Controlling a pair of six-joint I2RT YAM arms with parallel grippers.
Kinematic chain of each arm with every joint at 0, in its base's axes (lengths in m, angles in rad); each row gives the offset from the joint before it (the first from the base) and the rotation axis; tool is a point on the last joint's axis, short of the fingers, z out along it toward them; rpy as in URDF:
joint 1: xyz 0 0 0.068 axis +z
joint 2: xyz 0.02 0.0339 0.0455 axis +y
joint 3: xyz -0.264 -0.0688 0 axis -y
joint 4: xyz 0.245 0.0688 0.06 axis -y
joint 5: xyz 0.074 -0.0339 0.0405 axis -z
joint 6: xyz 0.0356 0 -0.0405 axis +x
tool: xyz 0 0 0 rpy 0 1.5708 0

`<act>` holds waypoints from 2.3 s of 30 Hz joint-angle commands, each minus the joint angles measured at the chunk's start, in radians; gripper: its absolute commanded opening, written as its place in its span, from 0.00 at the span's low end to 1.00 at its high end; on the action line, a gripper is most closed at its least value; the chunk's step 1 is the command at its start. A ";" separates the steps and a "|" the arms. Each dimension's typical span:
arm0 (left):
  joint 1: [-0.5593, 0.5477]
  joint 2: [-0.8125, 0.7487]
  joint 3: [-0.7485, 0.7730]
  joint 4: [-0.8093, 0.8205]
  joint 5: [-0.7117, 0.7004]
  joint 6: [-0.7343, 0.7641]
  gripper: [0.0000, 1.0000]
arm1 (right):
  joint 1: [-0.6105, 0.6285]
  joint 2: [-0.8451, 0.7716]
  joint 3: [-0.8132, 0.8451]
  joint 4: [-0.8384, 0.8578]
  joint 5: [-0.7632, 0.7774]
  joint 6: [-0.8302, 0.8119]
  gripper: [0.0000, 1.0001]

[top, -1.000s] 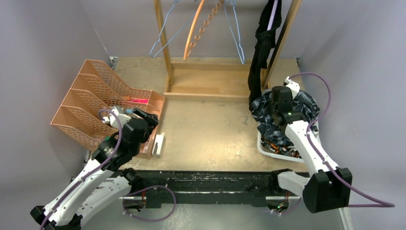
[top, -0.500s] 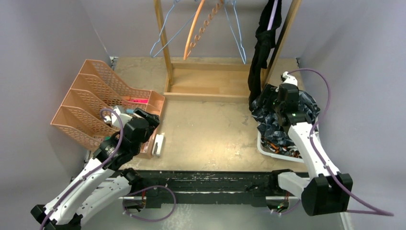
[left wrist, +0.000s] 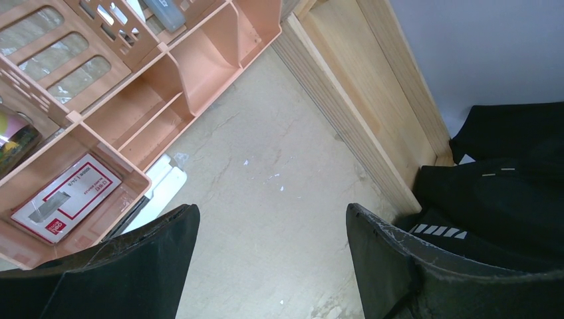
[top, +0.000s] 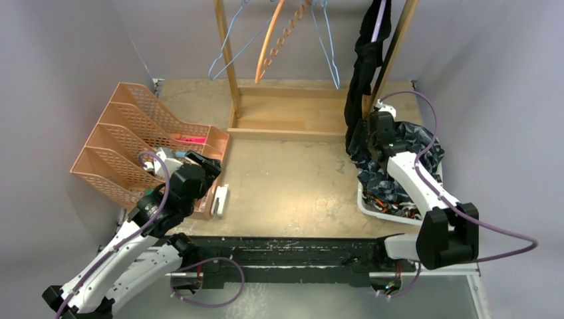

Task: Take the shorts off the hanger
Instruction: Place the shorts in the basket.

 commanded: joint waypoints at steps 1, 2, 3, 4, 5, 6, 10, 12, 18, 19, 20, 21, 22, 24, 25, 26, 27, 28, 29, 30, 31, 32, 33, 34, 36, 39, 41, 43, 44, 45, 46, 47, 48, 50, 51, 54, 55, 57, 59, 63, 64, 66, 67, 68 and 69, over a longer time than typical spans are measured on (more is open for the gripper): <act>0.006 0.001 -0.007 0.032 -0.002 0.011 0.80 | 0.038 0.029 0.068 -0.029 0.161 0.004 0.68; 0.005 0.005 -0.006 0.032 -0.001 0.012 0.80 | 0.043 0.032 0.067 -0.030 0.172 0.013 0.64; 0.005 0.006 -0.005 0.031 -0.001 0.015 0.80 | 0.045 0.033 0.068 -0.025 0.177 0.019 0.60; 0.006 0.008 -0.004 0.029 -0.001 0.015 0.80 | 0.047 0.030 0.069 -0.024 0.177 0.025 0.53; 0.005 0.008 -0.003 0.028 -0.002 0.016 0.80 | 0.048 0.022 0.068 -0.022 0.167 0.031 0.45; 0.005 0.008 -0.003 0.027 -0.003 0.016 0.80 | 0.048 0.013 0.066 -0.016 0.155 0.034 0.37; 0.006 0.002 -0.002 0.031 -0.009 0.013 0.80 | 0.048 -0.029 0.060 -0.009 0.146 0.049 0.13; 0.005 0.002 0.000 0.030 -0.009 0.014 0.80 | 0.048 -0.048 0.062 -0.027 0.162 0.065 0.04; 0.006 0.004 -0.002 0.028 -0.008 0.014 0.80 | 0.047 -0.152 0.077 -0.120 0.272 0.084 0.00; 0.006 0.004 -0.002 0.027 -0.007 0.016 0.80 | 0.046 -0.171 0.084 -0.137 0.317 0.086 0.00; 0.005 0.003 -0.002 0.028 -0.007 0.016 0.80 | 0.044 -0.191 0.093 -0.153 0.360 0.087 0.00; 0.005 0.004 -0.002 0.026 -0.007 0.017 0.80 | 0.037 -0.205 0.099 -0.161 0.398 0.087 0.00; 0.005 0.004 -0.001 0.026 -0.007 0.018 0.80 | 0.029 -0.219 0.103 -0.163 0.429 0.083 0.00; 0.005 0.002 -0.001 0.027 -0.007 0.018 0.80 | 0.001 -0.236 0.096 -0.148 0.480 0.074 0.00; 0.005 0.002 -0.001 0.027 -0.006 0.017 0.80 | -0.022 -0.236 0.089 -0.137 0.496 0.068 0.00; 0.006 0.002 -0.001 0.027 -0.004 0.018 0.80 | -0.053 -0.230 0.084 -0.127 0.495 0.060 0.00; 0.005 0.000 -0.002 0.025 -0.003 0.018 0.80 | -0.088 -0.220 0.082 -0.127 0.479 0.057 0.00; 0.005 -0.002 -0.002 0.021 -0.001 0.017 0.80 | -0.118 -0.207 0.076 -0.126 0.461 0.055 0.00; 0.006 -0.003 -0.001 0.018 -0.001 0.017 0.80 | -0.137 -0.193 0.063 -0.113 0.446 0.047 0.00; 0.006 -0.006 -0.001 0.017 -0.002 0.017 0.80 | -0.148 -0.166 0.048 -0.107 0.438 0.054 0.00; 0.005 -0.009 -0.003 0.015 -0.005 0.015 0.80 | -0.156 -0.145 0.028 -0.104 0.433 0.077 0.00; 0.005 -0.013 -0.002 0.015 -0.008 0.014 0.80 | -0.166 -0.121 -0.003 -0.093 0.397 0.089 0.00; 0.005 -0.016 -0.004 0.015 -0.012 0.012 0.80 | -0.176 -0.091 -0.023 -0.086 0.332 0.103 0.00; 0.006 -0.018 -0.005 0.017 -0.013 0.009 0.80 | -0.177 -0.065 -0.036 -0.078 0.294 0.122 0.00; 0.006 -0.017 -0.006 0.024 -0.007 0.008 0.80 | -0.178 -0.003 -0.080 -0.023 0.234 0.136 0.00; 0.005 -0.009 0.001 0.019 -0.001 0.016 0.80 | -0.178 0.106 -0.122 0.025 0.191 0.169 0.00; 0.005 -0.008 0.003 0.007 -0.005 0.016 0.80 | -0.194 0.174 -0.108 0.016 0.144 0.176 0.00; 0.005 -0.013 0.002 0.007 -0.007 0.016 0.80 | -0.195 0.184 -0.103 0.021 0.132 0.170 0.00; 0.006 -0.016 0.001 0.007 -0.007 0.016 0.80 | -0.195 0.167 -0.105 0.025 0.127 0.164 0.00; 0.005 -0.019 0.001 0.008 -0.009 0.016 0.80 | -0.194 0.146 -0.106 0.023 0.127 0.158 0.00; 0.006 -0.021 0.001 0.007 -0.010 0.015 0.80 | -0.194 0.119 -0.101 0.016 0.128 0.152 0.00; 0.005 -0.023 -0.001 0.007 -0.013 0.016 0.80 | -0.194 0.091 -0.090 0.003 0.132 0.144 0.01; 0.006 -0.023 0.000 0.007 -0.014 0.015 0.80 | -0.194 0.057 -0.068 -0.013 0.134 0.131 0.05; 0.006 -0.021 -0.002 0.011 -0.014 0.016 0.80 | -0.194 -0.009 -0.029 -0.045 0.136 0.105 0.19; 0.005 -0.019 -0.002 0.012 -0.013 0.017 0.80 | -0.194 -0.042 -0.003 -0.063 0.135 0.095 0.27; 0.005 -0.009 -0.002 0.022 -0.006 0.021 0.80 | -0.194 -0.126 0.075 -0.106 0.121 0.073 0.52; 0.005 -0.004 -0.001 0.027 -0.003 0.023 0.80 | -0.194 -0.151 0.094 -0.117 0.111 0.066 0.55; 0.005 0.001 0.001 0.033 0.003 0.026 0.80 | -0.194 -0.187 0.134 -0.134 0.074 0.060 0.59; 0.005 0.005 0.001 0.038 0.007 0.031 0.80 | -0.194 -0.210 0.198 -0.162 0.004 0.052 0.60; 0.006 0.007 0.001 0.040 0.009 0.036 0.80 | -0.194 -0.234 0.350 -0.221 -0.027 0.039 0.64; 0.006 0.007 0.000 0.039 0.007 0.035 0.80 | -0.194 -0.238 0.384 -0.235 -0.036 0.033 0.64; 0.006 0.005 -0.003 0.041 0.005 0.035 0.80 | -0.194 -0.257 0.434 -0.233 -0.092 0.014 0.64; 0.006 0.004 -0.004 0.044 0.005 0.033 0.80 | -0.193 -0.271 0.444 -0.221 -0.134 0.010 0.65; 0.006 0.004 -0.006 0.045 0.005 0.033 0.80 | -0.194 -0.283 0.452 -0.210 -0.188 0.007 0.65; 0.006 0.005 -0.007 0.045 0.005 0.033 0.80 | -0.193 -0.295 0.455 -0.196 -0.227 0.009 0.67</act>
